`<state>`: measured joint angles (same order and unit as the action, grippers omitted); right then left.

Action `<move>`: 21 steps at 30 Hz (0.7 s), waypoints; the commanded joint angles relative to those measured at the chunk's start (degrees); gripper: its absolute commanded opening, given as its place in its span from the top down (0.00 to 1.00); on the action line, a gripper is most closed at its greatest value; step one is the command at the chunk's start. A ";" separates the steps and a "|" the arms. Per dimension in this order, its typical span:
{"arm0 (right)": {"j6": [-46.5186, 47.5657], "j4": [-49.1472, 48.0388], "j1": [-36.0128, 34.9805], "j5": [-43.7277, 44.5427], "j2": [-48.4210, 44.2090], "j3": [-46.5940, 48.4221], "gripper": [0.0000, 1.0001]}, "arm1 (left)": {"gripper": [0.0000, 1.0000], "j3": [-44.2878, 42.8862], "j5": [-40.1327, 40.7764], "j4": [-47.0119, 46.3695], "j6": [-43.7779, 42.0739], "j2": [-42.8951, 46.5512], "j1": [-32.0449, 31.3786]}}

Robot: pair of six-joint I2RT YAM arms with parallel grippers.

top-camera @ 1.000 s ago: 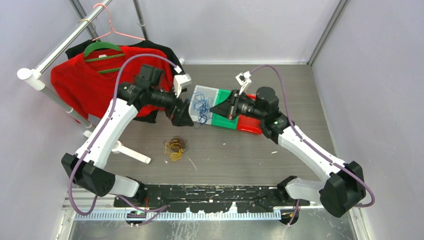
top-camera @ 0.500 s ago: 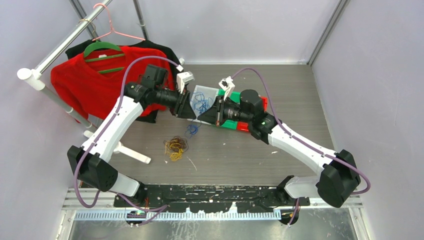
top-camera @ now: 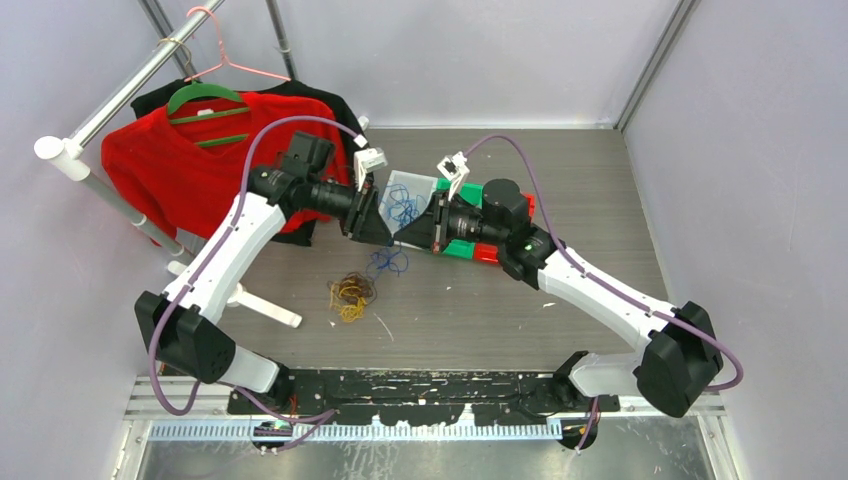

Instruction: Untangle the cables

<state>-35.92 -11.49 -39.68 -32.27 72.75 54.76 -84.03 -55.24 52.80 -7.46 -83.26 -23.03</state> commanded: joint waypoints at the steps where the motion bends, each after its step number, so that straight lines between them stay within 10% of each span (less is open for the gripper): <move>1: 1.14 -2.18 0.00 -0.19 -2.08 0.43 0.99 | 0.68 -1.22 -5.96 0.88 -1.12 2.93 -0.26; 8: 5.56 4.40 0.01 1.24 -4.15 -0.23 0.99 | 0.63 -4.11 5.57 7.21 -11.19 4.68 -0.09; 21: 14.70 13.56 0.67 16.78 4.83 11.50 0.99 | 0.18 -2.06 13.49 9.90 -12.10 5.22 1.79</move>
<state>-28.16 -1.80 -39.64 -24.93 73.56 57.89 -85.12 -46.54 59.37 -17.39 -78.15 -22.90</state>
